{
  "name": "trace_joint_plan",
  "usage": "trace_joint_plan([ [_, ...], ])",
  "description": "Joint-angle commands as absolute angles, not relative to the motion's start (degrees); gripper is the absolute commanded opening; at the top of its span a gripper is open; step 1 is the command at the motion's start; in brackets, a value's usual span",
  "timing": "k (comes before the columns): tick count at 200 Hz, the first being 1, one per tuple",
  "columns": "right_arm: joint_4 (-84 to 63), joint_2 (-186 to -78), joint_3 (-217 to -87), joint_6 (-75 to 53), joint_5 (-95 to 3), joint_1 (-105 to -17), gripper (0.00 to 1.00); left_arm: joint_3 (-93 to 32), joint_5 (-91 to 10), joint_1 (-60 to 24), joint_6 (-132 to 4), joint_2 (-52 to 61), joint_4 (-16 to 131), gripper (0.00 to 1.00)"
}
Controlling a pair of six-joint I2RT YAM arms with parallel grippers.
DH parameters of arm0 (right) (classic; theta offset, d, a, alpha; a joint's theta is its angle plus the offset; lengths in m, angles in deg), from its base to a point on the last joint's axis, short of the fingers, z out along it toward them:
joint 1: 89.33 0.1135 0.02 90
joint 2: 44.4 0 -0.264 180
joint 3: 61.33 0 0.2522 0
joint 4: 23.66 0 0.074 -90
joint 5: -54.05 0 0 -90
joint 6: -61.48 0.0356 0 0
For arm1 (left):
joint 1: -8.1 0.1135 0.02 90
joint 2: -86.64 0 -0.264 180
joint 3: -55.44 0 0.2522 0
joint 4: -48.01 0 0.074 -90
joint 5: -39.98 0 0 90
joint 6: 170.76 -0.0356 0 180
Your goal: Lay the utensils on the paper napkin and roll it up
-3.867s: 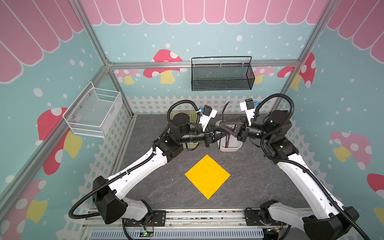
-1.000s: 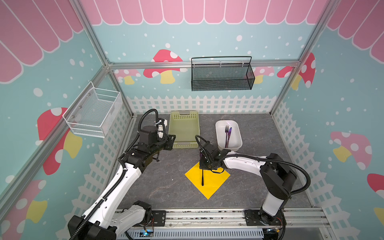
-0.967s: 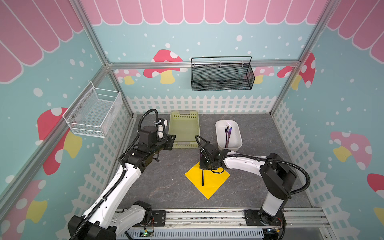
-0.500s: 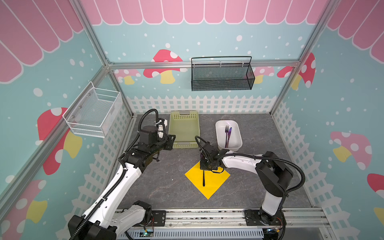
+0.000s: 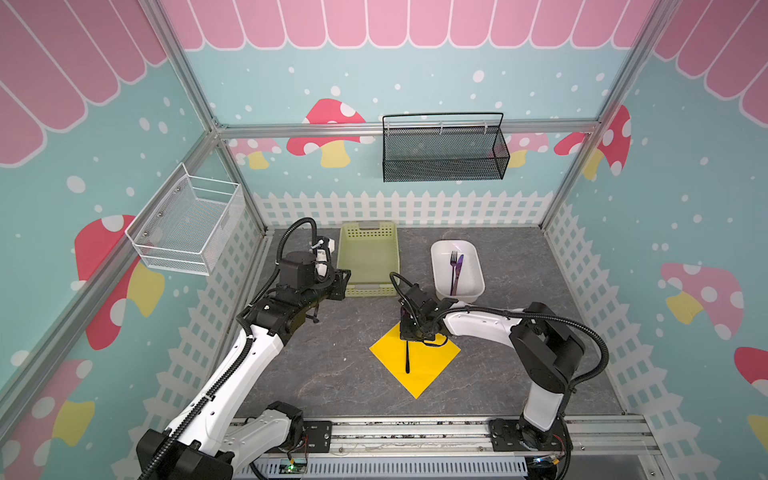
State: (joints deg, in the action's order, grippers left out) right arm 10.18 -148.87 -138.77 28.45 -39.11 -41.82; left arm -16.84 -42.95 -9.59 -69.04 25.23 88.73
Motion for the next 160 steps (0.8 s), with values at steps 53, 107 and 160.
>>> trace_joint_plan([
  [53, 10.36, -150.31, -139.01, 28.82, -39.47, -41.96, 0.01, -16.57, -44.48, -9.30, -69.87, 25.11, 89.17, 0.31],
  [107, 10.37, -150.39, -139.17, 29.17, -39.71, -41.98, 0.03, -16.57, -44.40, -9.25, -69.82, 25.20, 89.19, 0.31],
  [160, 10.40, -150.75, -139.08, 29.54, -39.98, -41.96, 0.04, -16.68, -44.59, -9.20, -69.87, 25.20, 89.42, 0.31],
])
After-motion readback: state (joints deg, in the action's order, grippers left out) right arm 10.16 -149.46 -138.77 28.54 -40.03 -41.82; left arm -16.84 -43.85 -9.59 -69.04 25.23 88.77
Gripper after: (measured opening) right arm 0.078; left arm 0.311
